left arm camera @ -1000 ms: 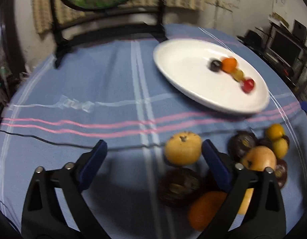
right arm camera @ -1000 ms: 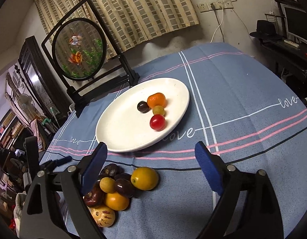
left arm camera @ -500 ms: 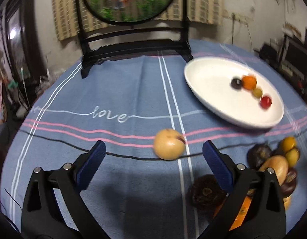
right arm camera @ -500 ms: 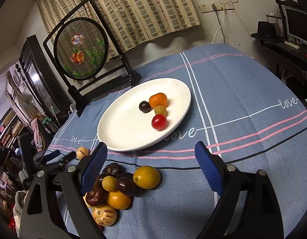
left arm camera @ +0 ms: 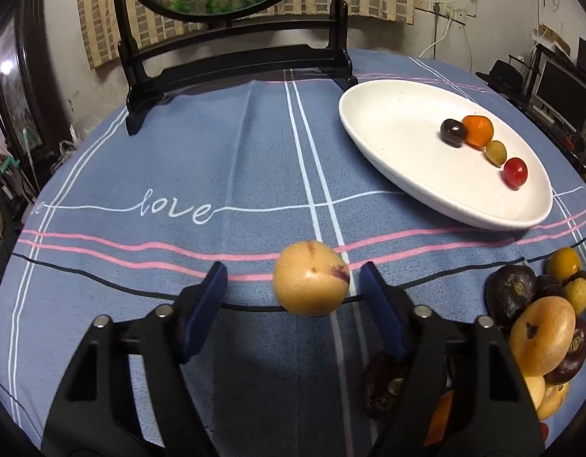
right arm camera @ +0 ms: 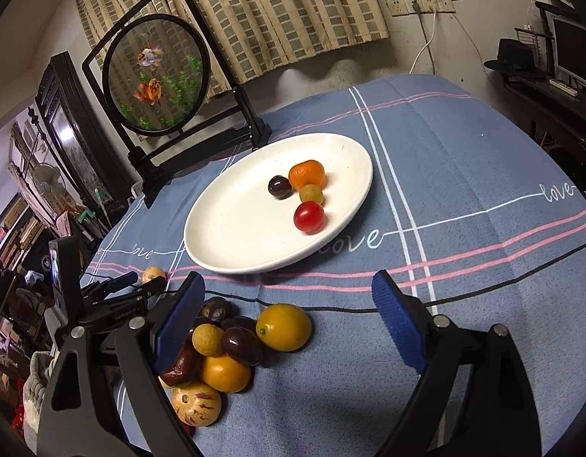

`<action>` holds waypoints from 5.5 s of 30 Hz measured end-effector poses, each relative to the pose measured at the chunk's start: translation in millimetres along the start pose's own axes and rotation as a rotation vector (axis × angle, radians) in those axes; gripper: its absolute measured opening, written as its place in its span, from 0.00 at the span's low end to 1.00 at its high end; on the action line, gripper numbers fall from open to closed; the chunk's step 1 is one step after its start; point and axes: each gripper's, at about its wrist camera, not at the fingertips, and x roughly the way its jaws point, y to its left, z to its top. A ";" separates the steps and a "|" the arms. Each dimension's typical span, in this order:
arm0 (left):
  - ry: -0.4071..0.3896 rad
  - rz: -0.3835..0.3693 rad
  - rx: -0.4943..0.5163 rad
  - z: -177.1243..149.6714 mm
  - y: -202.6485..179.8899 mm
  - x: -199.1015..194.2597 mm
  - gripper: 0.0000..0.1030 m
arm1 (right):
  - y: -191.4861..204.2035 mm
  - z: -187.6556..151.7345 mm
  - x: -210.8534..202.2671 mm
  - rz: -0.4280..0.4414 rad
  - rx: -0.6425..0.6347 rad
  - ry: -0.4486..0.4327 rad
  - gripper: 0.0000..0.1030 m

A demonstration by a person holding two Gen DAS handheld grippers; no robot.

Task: Organize fruits
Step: 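Grasp a pale beige round fruit from the pile with the left tool, then grasp a dark purple plum with the right tool while the left tool holds the beige fruit, then release the beige fruit onto the plate with the left tool while the right tool carries the plum over, then lower the plum onto the plate and open the right tool, then grasp another tan round fruit with the left tool and lift it toward the plate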

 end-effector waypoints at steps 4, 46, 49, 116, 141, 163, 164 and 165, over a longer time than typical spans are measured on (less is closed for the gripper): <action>0.026 -0.055 -0.003 -0.1 -0.1 4.6 0.40 | 4.4 -1.4 1.7 0.004 -0.023 0.010 0.87; 0.029 -0.059 -0.032 -3.1 2.6 3.3 0.40 | 40.2 -40.4 19.9 -0.010 -0.297 0.070 0.25; 0.020 -0.067 -0.037 -3.0 2.8 0.1 0.40 | 36.8 -41.9 14.9 0.004 -0.273 0.069 0.25; -0.065 -0.132 0.043 74.5 -54.3 1.7 0.73 | 25.4 50.2 81.0 0.069 -0.126 0.111 0.25; -0.060 -0.147 -0.138 12.1 -4.4 -36.0 0.83 | 14.4 35.4 10.1 -0.007 -0.119 -0.067 0.57; -0.164 -0.274 0.122 -29.5 -71.9 -83.3 0.86 | -12.4 -19.8 -17.0 0.006 0.032 0.010 0.92; -0.141 -0.262 0.162 -32.3 -80.4 -77.9 0.87 | -12.0 -19.6 -17.6 0.007 0.033 0.009 0.92; -0.131 -0.230 0.187 -34.9 -85.9 -73.5 0.87 | -11.7 -19.9 -18.6 0.008 0.033 0.006 0.92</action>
